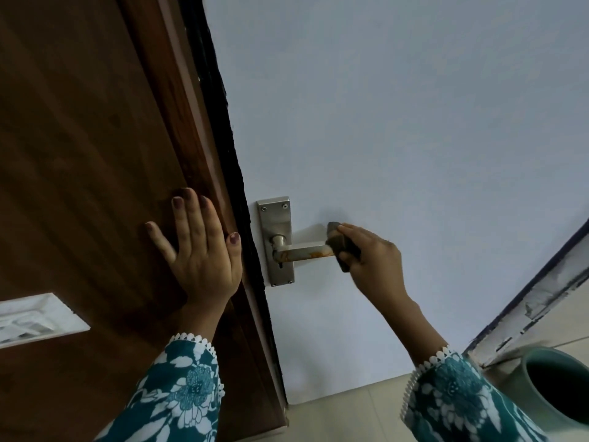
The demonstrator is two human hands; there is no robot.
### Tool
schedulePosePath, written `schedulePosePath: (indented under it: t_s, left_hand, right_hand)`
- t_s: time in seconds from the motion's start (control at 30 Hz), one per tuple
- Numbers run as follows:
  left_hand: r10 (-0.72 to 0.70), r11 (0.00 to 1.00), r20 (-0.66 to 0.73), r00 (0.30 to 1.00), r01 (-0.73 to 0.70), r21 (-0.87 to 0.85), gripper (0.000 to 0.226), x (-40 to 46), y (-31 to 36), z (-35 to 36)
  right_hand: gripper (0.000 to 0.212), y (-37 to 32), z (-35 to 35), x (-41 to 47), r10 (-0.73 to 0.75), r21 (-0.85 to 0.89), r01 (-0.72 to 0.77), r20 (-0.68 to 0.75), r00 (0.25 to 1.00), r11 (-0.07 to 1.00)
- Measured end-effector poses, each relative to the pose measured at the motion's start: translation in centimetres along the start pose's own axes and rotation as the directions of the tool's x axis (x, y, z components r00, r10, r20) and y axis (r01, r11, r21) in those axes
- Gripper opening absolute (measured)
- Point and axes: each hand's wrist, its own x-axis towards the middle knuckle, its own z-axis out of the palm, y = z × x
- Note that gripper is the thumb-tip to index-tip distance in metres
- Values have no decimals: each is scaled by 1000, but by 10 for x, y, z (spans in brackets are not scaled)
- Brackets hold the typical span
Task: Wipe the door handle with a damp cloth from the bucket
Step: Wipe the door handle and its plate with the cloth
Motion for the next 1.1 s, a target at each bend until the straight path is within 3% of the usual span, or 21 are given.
schedulePosePath:
  t_s: [0.07, 0.1, 0.2, 0.3, 0.4, 0.6, 0.73, 0.87, 1.1]
  left_hand:
    - [-2, 1000, -9, 1000, 2, -3, 58, 0, 0, 0]
    - [-4, 1000, -9, 1000, 4, -3, 58, 0, 0, -1]
    - [2, 1000, -11, 1000, -2, 1, 58, 2, 1, -1]
    - [11, 1000, -18, 1000, -11, -3, 58, 2, 2, 0]
    - [3, 1000, -12, 1000, -3, -1, 58, 3, 1, -1]
    - [-1, 1000, -17, 1000, 1, 9, 60, 2, 1, -1]
    - [8, 1000, -18, 1000, -8, 18, 60, 1, 0, -1]
    - [13, 1000, -12, 1000, -13, 18, 59, 2, -1, -2]
    - [14, 1000, -4, 1000, -14, 8, 59, 1, -1, -2]
  right_hand:
    - [47, -3, 4, 1, -119, -70, 117, -27, 993, 991]
    - [47, -2, 4, 0, -99, -44, 98, -25, 995, 994]
    - [46, 11, 2, -7, 251, 260, -263, 79, 965, 929]
    - [39, 23, 4, -20, 422, 535, -483, 242, 874, 693]
    - [32, 28, 6, -29, 484, 702, -571, 356, 799, 426]
    - [36, 24, 8, -32, 422, 851, -524, 465, 778, 28]
    - [25, 1, 33, -49, 402, 753, -602, 653, 641, -264]
    - [31, -15, 38, -46, 328, 723, -584, 689, 646, -369]
    - [30, -9, 30, -41, 427, 770, -522, 638, 641, -367]
